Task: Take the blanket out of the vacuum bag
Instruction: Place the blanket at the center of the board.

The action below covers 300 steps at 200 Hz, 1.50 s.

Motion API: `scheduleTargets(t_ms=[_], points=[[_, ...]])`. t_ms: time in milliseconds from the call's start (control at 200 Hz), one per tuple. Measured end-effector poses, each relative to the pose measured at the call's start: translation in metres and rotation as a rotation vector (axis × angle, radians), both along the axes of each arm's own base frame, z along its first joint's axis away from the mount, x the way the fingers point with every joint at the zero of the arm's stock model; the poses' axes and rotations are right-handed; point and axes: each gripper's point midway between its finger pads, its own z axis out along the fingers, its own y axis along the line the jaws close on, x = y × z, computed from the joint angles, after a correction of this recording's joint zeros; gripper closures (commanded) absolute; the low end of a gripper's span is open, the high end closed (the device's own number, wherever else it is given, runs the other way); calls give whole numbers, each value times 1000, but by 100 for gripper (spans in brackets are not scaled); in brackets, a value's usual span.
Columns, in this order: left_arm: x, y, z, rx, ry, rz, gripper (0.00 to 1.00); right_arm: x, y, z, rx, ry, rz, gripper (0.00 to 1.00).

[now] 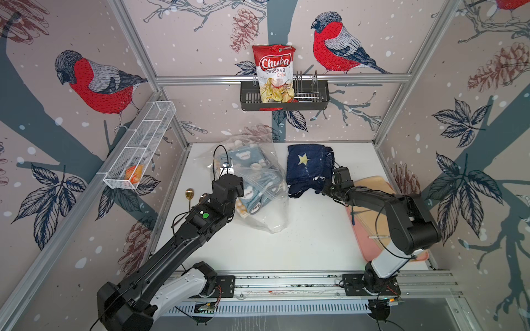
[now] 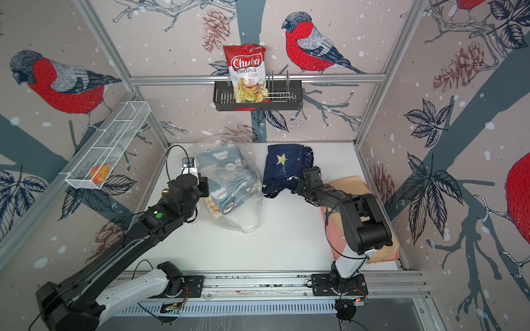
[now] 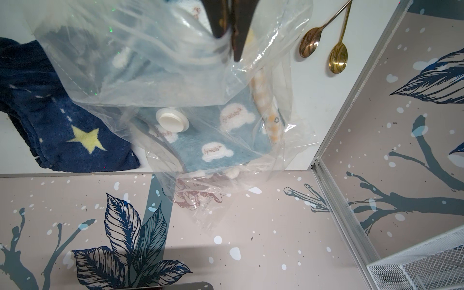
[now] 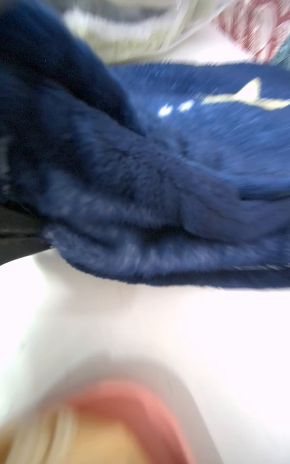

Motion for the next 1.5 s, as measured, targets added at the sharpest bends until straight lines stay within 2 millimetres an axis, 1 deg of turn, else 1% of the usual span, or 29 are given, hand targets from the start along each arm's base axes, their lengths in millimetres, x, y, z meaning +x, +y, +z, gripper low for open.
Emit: scheduleTargets(t_ms=[85,125,175,195,210,225,240,255,345,425,470,580,620,705,760,815,885,930,985,1041,1096,1156,1196,1291,1366,1501], points=[[0,-1,1,-4,-1,-5,100,-1,-7,12,-19,-10,4,100],[-1,-1,1,-5,-2,-6,100,-3,-12,16,-30,-12,3,93],[-1,-1,1,-5,-3,-6,100,-7,-17,17,-40,-7,5,90],[-1,-1,1,-6,-3,-7,100,-8,-21,17,-46,-3,2,86],[-1,-1,1,-6,-3,-7,100,-9,-23,16,-50,0,1,81],[-1,-1,2,-6,-4,-7,100,-10,-26,15,-58,4,0,72],[-1,-1,2,-7,-4,-8,100,-12,-29,14,-64,9,-4,61],[-1,-1,2,-7,-4,-9,100,-13,-31,13,-68,15,-8,55],[-1,-1,3,-9,-6,-9,100,-25,-45,8,-107,45,-29,51],[-1,-1,2,-9,-6,-9,100,-33,-48,15,-119,43,-25,46],[-1,-1,2,-8,-5,-9,100,-36,-49,24,-124,24,-29,45],[-1,-1,1,-7,-3,-9,100,-39,-49,56,-134,-45,-37,50],[-1,-1,1,-7,-3,-9,100,-38,-40,69,-129,-77,-19,52],[-1,-1,2,-7,-3,-9,100,-30,-13,98,-106,-144,38,55],[-1,-1,2,-7,-4,-9,100,-20,-1,110,-96,-170,60,56],[-1,-1,2,-8,-4,-9,100,-6,5,114,-93,-180,61,60],[-1,-1,2,-9,-6,-9,100,10,8,103,-97,-158,60,64],[-1,-1,2,-9,-6,-9,100,18,8,85,-94,-122,61,66],[-1,-1,2,-9,-6,-9,100,21,2,60,-104,-70,49,68],[-1,-1,2,-9,-6,-9,100,16,-4,28,-112,-5,45,70],[-1,-1,2,-9,-6,-9,100,4,-7,-4,-123,68,49,71],[-1,-1,2,-9,-5,-10,100,-8,-7,-25,-114,114,60,71],[-1,-1,1,-8,-3,-10,100,-11,-6,-31,-95,118,55,71],[0,-2,-1,-6,2,-13,100,-7,-4,-36,-69,98,55,71],[0,-3,-2,-4,5,-14,100,1,-1,-37,-63,84,55,71],[0,-3,-2,-4,5,-13,100,22,4,-35,-54,61,54,69]])
